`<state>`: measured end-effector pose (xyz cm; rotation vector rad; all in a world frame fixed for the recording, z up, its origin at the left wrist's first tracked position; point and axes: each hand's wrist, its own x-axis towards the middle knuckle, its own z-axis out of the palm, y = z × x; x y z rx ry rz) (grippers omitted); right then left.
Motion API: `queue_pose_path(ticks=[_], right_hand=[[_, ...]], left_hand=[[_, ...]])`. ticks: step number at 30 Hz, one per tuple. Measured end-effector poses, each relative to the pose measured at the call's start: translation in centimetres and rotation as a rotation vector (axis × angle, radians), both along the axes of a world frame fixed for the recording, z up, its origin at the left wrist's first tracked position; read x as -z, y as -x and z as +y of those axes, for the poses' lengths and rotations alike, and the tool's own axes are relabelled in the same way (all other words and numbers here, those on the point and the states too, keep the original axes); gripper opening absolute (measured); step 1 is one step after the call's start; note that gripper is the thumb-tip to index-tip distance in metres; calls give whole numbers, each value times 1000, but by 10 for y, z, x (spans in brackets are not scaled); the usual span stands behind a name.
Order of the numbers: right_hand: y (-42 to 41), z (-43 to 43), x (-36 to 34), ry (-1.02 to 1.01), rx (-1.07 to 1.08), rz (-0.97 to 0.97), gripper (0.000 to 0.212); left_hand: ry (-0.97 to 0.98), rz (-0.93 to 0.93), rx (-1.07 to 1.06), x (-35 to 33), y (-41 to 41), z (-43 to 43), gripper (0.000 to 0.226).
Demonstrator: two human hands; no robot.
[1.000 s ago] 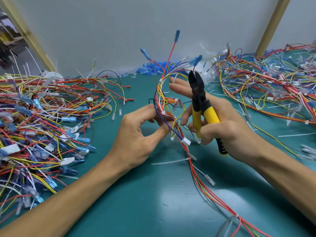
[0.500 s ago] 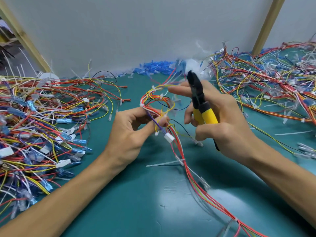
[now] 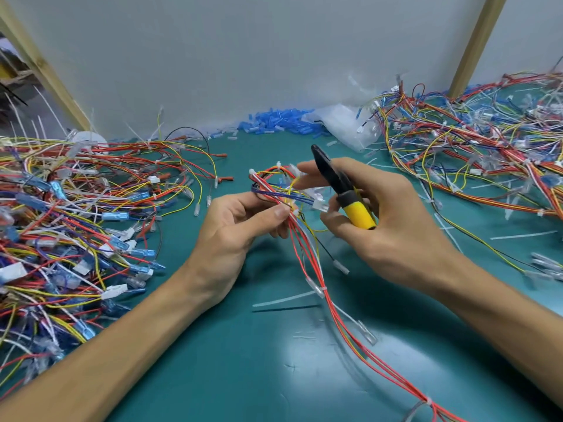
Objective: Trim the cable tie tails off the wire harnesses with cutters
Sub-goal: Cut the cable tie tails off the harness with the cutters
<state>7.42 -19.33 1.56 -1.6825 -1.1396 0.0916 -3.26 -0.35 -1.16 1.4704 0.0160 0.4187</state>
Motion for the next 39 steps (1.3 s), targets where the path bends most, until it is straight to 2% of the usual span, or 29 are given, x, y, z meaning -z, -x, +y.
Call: queue_pose_path(ticks=[5, 9, 12, 15, 18, 20, 22, 24, 26, 29, 32, 36, 39], right_hand=[[-2, 5, 4, -5, 14, 40, 31], [-5, 3, 3, 13, 22, 122, 33], [-8, 2, 4, 104, 42, 72, 33], [-6, 0, 4, 155, 36, -15, 29], [-4, 1, 4, 151, 54, -36, 34], [-4, 1, 4, 149, 72, -23, 36], [-7, 2, 7, 141, 87, 0, 34], [-9, 3, 9, 136, 97, 18, 31], [-10, 3, 9, 135, 106, 42, 34], [-8, 5, 8, 150, 61, 120, 34], [-8, 5, 6, 133, 13, 252, 34], [-8, 3, 3, 83, -8, 387, 34], [-7, 2, -1, 51, -1, 423, 31]], left_hand=[[-70, 56, 58, 2, 1, -5, 19], [-160, 83, 20, 1, 0, -7, 15], [-235, 84, -81, -4, 2, -7, 10], [-492, 27, -301, -5, 7, -11, 9], [-782, -194, -492, -14, 12, -11, 26], [-1014, -321, -471, -20, 13, -11, 37], [-1133, -340, -394, -20, 10, -14, 47], [-1117, -326, -419, -18, 9, -15, 40], [-1140, -347, -448, -19, 9, -8, 20], [-1141, -318, -496, -21, 8, -3, 9], [-1074, -229, -541, -22, 7, -4, 18], [-1177, -183, -452, -23, 6, -3, 38], [-1252, -210, -338, -22, 8, -5, 34]])
